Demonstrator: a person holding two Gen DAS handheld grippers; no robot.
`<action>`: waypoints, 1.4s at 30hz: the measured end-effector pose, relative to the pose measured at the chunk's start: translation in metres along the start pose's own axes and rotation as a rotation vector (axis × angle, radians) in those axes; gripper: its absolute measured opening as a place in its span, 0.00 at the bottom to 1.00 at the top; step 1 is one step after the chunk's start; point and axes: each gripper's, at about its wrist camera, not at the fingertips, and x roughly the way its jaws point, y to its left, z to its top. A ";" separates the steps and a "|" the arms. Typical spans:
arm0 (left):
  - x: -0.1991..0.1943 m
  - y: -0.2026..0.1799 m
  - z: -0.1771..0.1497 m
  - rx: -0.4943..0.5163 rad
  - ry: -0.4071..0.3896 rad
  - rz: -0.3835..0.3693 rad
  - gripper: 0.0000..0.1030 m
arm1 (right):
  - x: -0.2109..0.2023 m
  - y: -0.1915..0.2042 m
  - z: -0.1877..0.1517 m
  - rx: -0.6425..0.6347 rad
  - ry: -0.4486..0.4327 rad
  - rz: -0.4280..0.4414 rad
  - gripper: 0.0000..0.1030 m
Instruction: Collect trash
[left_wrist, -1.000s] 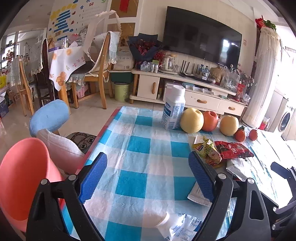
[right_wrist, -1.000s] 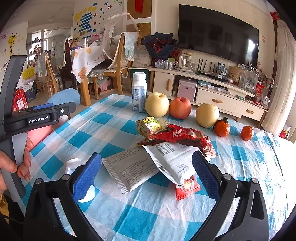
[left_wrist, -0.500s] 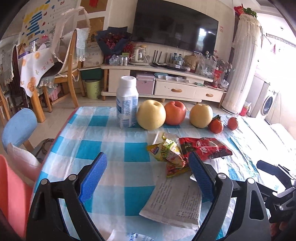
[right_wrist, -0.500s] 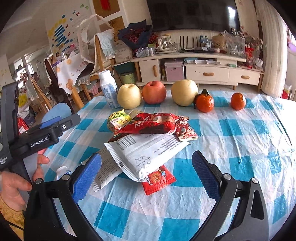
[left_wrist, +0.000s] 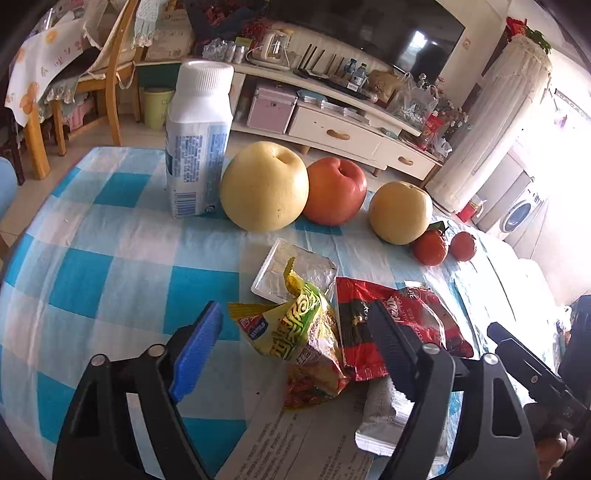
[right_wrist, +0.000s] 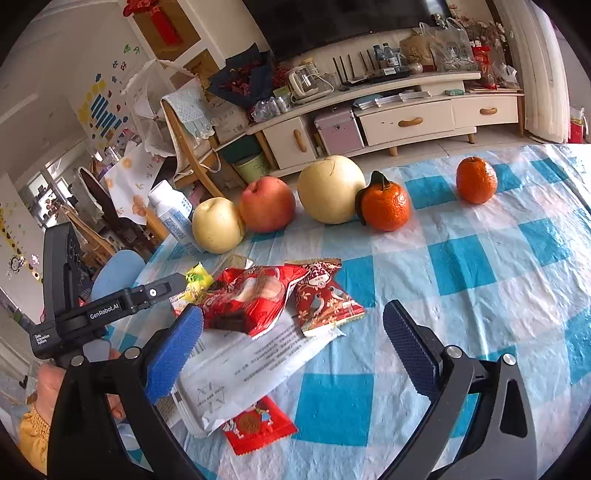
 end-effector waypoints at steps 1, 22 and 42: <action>0.005 0.000 0.000 -0.008 0.010 0.006 0.68 | 0.006 -0.001 0.002 0.006 0.011 0.012 0.96; -0.010 -0.023 -0.043 0.092 0.075 0.084 0.40 | 0.047 0.028 -0.021 -0.110 0.232 0.177 0.29; -0.116 0.021 -0.092 -0.070 -0.082 -0.024 0.38 | -0.010 0.032 -0.039 -0.041 0.261 0.146 0.72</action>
